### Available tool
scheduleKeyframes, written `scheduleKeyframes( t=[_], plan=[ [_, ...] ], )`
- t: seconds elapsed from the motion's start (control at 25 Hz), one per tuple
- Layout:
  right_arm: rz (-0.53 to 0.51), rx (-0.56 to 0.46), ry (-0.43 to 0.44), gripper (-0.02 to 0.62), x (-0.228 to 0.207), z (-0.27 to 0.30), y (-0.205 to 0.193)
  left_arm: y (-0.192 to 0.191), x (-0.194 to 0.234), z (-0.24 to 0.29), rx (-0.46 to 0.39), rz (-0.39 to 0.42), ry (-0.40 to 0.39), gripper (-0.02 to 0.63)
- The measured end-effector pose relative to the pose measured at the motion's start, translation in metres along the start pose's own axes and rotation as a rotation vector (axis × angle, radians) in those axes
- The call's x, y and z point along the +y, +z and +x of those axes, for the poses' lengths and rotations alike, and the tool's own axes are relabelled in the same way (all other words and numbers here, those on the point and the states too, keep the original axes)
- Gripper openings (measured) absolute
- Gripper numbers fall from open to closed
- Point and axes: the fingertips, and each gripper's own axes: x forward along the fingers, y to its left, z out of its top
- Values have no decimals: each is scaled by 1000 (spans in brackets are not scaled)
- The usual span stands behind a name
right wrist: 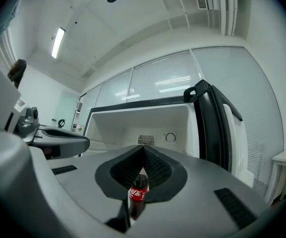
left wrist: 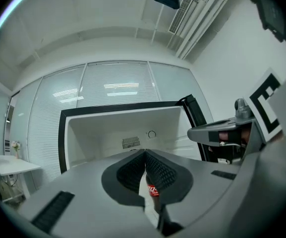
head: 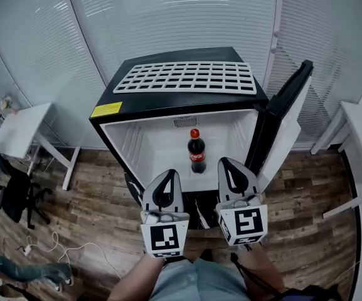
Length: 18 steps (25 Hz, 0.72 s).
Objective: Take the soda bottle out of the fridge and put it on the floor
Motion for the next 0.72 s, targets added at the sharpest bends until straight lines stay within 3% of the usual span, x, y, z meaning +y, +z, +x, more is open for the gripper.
scheduleKeyframes(
  t=[0.64, 0.68, 0.72],
  plan=[
    [-8, 58, 49, 18, 17, 74, -28, -44, 49, 46, 63, -67, 9, 18],
    [7, 54, 76, 47, 21, 78, -30, -46, 51, 50, 67, -74, 9, 18],
    [24, 53, 109, 162, 25, 82, -31, -49, 53, 54, 72, -78, 8, 18]
  ],
)
